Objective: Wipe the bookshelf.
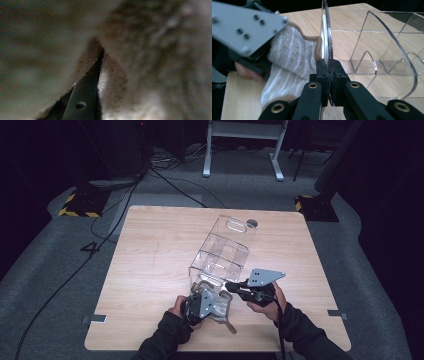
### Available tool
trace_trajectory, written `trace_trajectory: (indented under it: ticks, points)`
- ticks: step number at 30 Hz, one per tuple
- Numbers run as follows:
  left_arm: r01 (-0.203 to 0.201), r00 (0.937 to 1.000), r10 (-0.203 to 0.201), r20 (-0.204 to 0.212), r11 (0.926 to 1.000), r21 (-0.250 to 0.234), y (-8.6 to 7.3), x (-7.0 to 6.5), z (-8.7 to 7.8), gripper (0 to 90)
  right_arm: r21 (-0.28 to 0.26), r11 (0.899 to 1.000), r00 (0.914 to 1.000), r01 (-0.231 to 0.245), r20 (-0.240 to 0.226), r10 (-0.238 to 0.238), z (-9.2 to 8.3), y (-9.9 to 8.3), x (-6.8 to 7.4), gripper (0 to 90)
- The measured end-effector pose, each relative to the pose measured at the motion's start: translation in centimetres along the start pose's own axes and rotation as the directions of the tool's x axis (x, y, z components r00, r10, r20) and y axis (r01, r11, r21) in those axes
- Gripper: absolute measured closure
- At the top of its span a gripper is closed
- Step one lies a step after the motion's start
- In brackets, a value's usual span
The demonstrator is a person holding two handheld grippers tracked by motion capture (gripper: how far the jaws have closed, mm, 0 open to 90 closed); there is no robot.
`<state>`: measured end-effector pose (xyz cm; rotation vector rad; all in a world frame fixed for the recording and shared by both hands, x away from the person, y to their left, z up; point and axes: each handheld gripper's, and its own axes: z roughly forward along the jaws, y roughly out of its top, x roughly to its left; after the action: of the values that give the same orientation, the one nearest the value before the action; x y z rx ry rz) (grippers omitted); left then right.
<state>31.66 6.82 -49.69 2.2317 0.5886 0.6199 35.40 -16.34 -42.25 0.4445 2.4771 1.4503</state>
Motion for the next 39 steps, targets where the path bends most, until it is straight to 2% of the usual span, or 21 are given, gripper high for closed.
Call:
trace_trajectory:
  ticks: [3, 5, 8, 9, 12, 13, 14, 15, 18, 20, 22, 23, 25, 26, 27, 29, 32, 34, 36, 37, 39]
  points:
    - [0.024, 0.9995, -0.023, -0.022, 0.9994, 0.026, -0.7, 1.4, -0.6, 75.4, -0.001, 1.0, 1.0, -0.001, -0.003, 0.001, -0.1, -0.1, -0.1, 87.5]
    - [0.034, 0.9979, -0.032, -0.056, 0.9986, 0.04, -1.5, 2.9, -1.0, 75.5, 0.0, 1.0, 1.0, -0.001, -0.004, 0.001, -0.2, -0.1, -0.1, 87.5]
    - [0.09, 0.9925, -0.087, -0.086, 0.9953, 0.037, -2.2, 4.4, -1.3, 75.5, 0.003, 1.0, 1.0, 0.004, 0.008, -0.004, -0.3, -0.2, -0.1, 87.1]
    - [0.09, 0.9925, -0.087, -0.086, 0.9953, 0.037, -2.2, 4.4, -1.3, 75.5, 0.003, 1.0, 1.0, 0.004, 0.008, -0.004, -0.3, -0.2, -0.1, 87.1]
    - [0.172, 0.9768, -0.169, -0.132, 0.985, 0.015, -2.6, 5.8, -1.9, 75.5, 0.002, 1.0, 1.0, -0.002, 0.005, 0.002, -0.4, -0.3, -0.2, 86.9]
    - [0.202, 0.9711, -0.201, -0.129, 0.9794, -0.006, -2.6, 6.3, -2.2, 75.5, 0.002, 1.0, 1.0, -0.002, 0.005, 0.002, -0.5, -0.3, -0.2, 87.0]
    - [0.237, 0.9629, -0.242, -0.119, 0.97, -0.053, -2.4, 6.8, -2.7, 75.5, 0.001, 1.0, 1.0, 0.0, 0.006, 0.0, -0.5, -0.3, -0.2, 86.9]
    - [0.237, 0.9629, -0.242, -0.119, 0.97, -0.053, -2.4, 6.8, -2.7, 75.5, 0.002, 1.0, 1.0, 0.003, 0.007, -0.003, -0.5, -0.3, -0.2, 87.0]
    - [0.217, 0.967, -0.229, -0.112, 0.9697, -0.113, -0.9, 6.2, -3.4, 75.6, 0.003, 1.0, 0.9999, 0.003, 0.01, -0.003, -0.5, -0.3, -0.2, 86.9]
    - [0.22, 0.9662, -0.234, -0.107, 0.967, -0.127, -0.6, 5.9, -3.5, 75.6, 0.004, 1.0, 0.9999, 0.002, 0.015, -0.002, -0.5, -0.3, -0.3, 87.0]
    - [0.205, 0.9626, -0.222, -0.155, 0.9717, -0.117, 0.2, 5.5, -3.9, 75.1, 0.003, 1.0, 0.9999, -0.005, 0.015, 0.005, -0.5, -0.3, -0.4, 87.0]
    - [0.205, 0.9619, -0.223, -0.158, 0.9711, -0.123, 0.4, 5.5, -4.2, 75.2, 0.003, 1.0, 0.9999, -0.005, 0.015, 0.005, -0.5, -0.3, -0.4, 87.0]
    - [0.213, 0.959, -0.238, -0.154, 0.9631, -0.165, 0.9, 5.6, -4.9, 75.2, 0.006, 1.0, 0.9998, 0.001, 0.019, -0.001, -0.5, -0.3, -0.4, 87.1]
    - [0.213, 0.959, -0.238, -0.154, 0.9631, -0.165, 0.9, 5.6, -4.9, 75.3, 0.006, 1.0, 0.9998, 0.001, 0.019, -0.001, -0.5, -0.3, -0.4, 87.1]
    - [0.217, 0.9582, -0.246, -0.146, 0.9575, -0.19, 1.1, 5.5, -5.3, 75.3, 0.004, 1.0, 0.9999, -0.003, 0.017, 0.002, -0.5, -0.3, -0.4, 87.0]
    - [0.193, 0.9607, -0.232, -0.152, 0.9526, -0.235, 2.0, 4.8, -5.9, 75.3, 0.002, 1.0, 0.9999, -0.006, 0.014, 0.006, -0.5, -0.3, -0.4, 87.0]
    - [0.177, 0.9651, -0.22, -0.143, 0.9488, -0.262, 2.7, 4.2, -5.9, 75.3, 0.003, 1.0, 0.9999, -0.006, 0.016, 0.006, -0.4, -0.3, -0.4, 87.0]
    - [0.133, 0.9752, -0.175, -0.136, 0.9538, -0.269, 3.3, 3.2, -5.6, 75.3, 0.004, 1.0, 0.9998, -0.007, 0.019, 0.007, -0.4, -0.3, -0.3, 87.0]
    - [0.1, 0.9799, -0.14, -0.141, 0.9599, -0.262, 3.7, 2.3, -4.9, 75.1, 0.007, 1.0, 0.9997, -0.016, 0.02, 0.016, -0.3, -0.2, -0.4, 87.1]
    - [0.096, 0.9806, -0.137, -0.14, 0.959, -0.266, 3.7, 2.1, -4.6, 75.1, 0.007, 1.0, 0.9997, -0.016, 0.02, 0.016, -0.3, -0.2, -0.4, 87.1]
    - [0.082, 0.9877, -0.114, -0.107, 0.9602, -0.267, 3.7, 1.5, -4.2, 75.1, 0.004, 1.0, 0.9995, -0.02, 0.026, 0.02, -0.3, -0.2, -0.4, 87.0]
